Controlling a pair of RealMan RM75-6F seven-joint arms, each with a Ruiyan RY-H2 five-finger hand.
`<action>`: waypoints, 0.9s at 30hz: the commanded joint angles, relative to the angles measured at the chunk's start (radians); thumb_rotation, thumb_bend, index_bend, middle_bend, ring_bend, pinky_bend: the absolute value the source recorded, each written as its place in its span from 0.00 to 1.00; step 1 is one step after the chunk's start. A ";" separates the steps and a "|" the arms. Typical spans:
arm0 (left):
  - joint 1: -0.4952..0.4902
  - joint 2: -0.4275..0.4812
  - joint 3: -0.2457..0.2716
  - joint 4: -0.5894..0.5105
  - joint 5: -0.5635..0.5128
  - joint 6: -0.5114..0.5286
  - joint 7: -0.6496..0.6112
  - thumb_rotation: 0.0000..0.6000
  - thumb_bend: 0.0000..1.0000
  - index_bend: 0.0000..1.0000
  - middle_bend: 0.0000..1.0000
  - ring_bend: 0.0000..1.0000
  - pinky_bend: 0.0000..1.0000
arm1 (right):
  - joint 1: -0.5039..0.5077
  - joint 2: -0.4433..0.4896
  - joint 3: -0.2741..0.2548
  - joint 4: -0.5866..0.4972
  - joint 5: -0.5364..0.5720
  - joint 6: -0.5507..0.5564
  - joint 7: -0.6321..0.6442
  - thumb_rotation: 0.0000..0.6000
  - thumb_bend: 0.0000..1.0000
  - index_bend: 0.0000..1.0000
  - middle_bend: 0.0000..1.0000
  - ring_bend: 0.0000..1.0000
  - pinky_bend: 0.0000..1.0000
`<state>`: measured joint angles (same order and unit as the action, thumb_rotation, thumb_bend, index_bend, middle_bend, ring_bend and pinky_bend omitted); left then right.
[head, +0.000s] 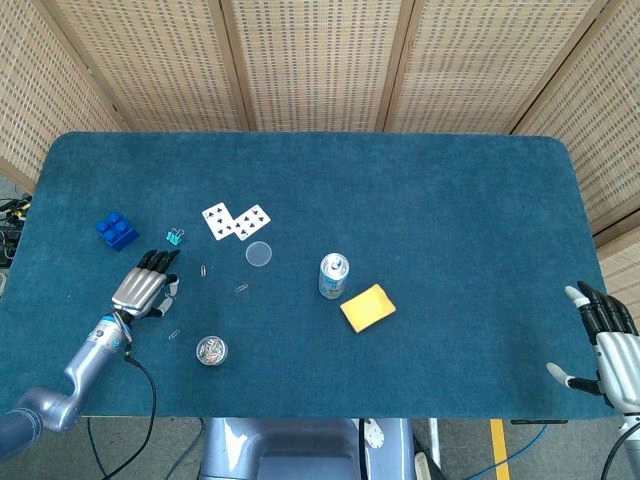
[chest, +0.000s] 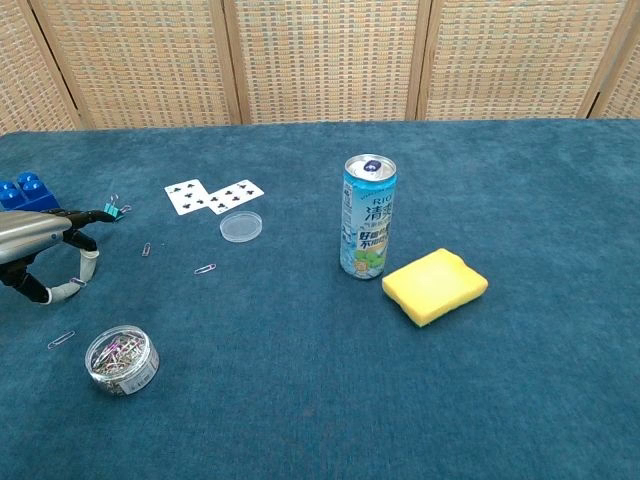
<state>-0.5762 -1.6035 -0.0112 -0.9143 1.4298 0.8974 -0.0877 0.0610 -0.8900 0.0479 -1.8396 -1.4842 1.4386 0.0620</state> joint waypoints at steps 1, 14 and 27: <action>0.001 0.006 -0.002 -0.007 0.003 0.009 -0.002 1.00 0.42 0.63 0.00 0.00 0.00 | 0.000 0.000 0.001 0.000 0.000 0.000 0.000 1.00 0.00 0.05 0.00 0.00 0.00; 0.003 0.076 -0.015 -0.115 0.023 0.070 -0.010 1.00 0.42 0.63 0.00 0.00 0.00 | 0.000 0.002 0.001 -0.002 0.001 0.000 0.002 1.00 0.00 0.05 0.00 0.00 0.00; 0.022 0.181 0.050 -0.339 0.173 0.206 0.026 1.00 0.43 0.63 0.00 0.00 0.00 | -0.001 0.004 0.001 -0.003 -0.002 0.003 0.007 1.00 0.00 0.04 0.00 0.00 0.00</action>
<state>-0.5599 -1.4380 0.0202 -1.2232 1.5743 1.0802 -0.0784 0.0598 -0.8860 0.0484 -1.8425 -1.4862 1.4420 0.0692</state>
